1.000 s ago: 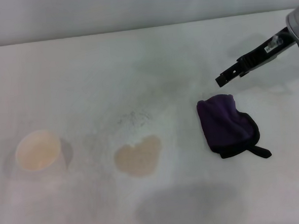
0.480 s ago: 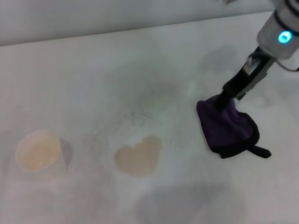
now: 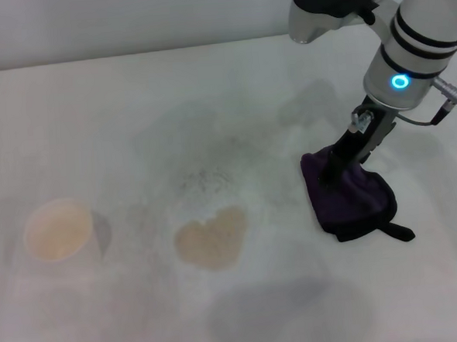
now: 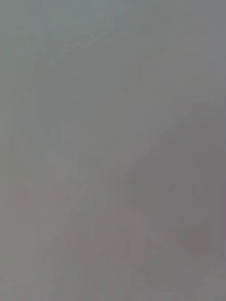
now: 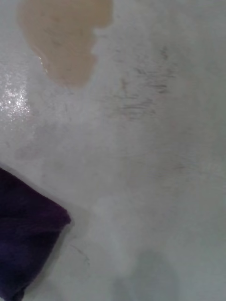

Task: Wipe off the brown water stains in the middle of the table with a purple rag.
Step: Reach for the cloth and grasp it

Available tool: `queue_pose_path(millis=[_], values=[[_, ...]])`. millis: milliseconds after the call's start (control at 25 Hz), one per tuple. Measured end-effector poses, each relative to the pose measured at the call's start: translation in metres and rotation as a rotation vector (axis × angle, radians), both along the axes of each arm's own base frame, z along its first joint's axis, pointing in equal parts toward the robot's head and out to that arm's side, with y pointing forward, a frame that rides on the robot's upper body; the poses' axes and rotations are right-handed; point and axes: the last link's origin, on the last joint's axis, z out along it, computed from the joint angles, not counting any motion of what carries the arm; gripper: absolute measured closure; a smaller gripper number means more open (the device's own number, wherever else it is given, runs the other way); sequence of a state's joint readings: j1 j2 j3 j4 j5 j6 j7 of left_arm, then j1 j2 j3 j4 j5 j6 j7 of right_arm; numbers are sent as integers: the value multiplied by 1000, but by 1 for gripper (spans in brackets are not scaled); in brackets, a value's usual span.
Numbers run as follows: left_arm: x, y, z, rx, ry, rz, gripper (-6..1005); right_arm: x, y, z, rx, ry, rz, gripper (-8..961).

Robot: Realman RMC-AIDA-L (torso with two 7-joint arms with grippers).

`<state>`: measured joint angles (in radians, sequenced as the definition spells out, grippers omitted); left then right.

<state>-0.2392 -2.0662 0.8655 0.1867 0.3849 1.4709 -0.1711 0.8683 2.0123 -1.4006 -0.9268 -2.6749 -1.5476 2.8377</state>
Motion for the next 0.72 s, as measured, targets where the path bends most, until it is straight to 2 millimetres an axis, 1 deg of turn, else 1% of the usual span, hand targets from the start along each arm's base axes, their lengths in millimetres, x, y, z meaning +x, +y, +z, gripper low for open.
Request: queue_pose_path(millis=[280,600,720], values=[[0,0,-1,2,14,5,107,5,2,-3,16,-1,1,86],[1,0,-3,4,24,8,107,15,-3,-9,3,-23,-5,85],[1,0,-3,4,24,7,106,16,-3,-11,3,-25,-3,116]])
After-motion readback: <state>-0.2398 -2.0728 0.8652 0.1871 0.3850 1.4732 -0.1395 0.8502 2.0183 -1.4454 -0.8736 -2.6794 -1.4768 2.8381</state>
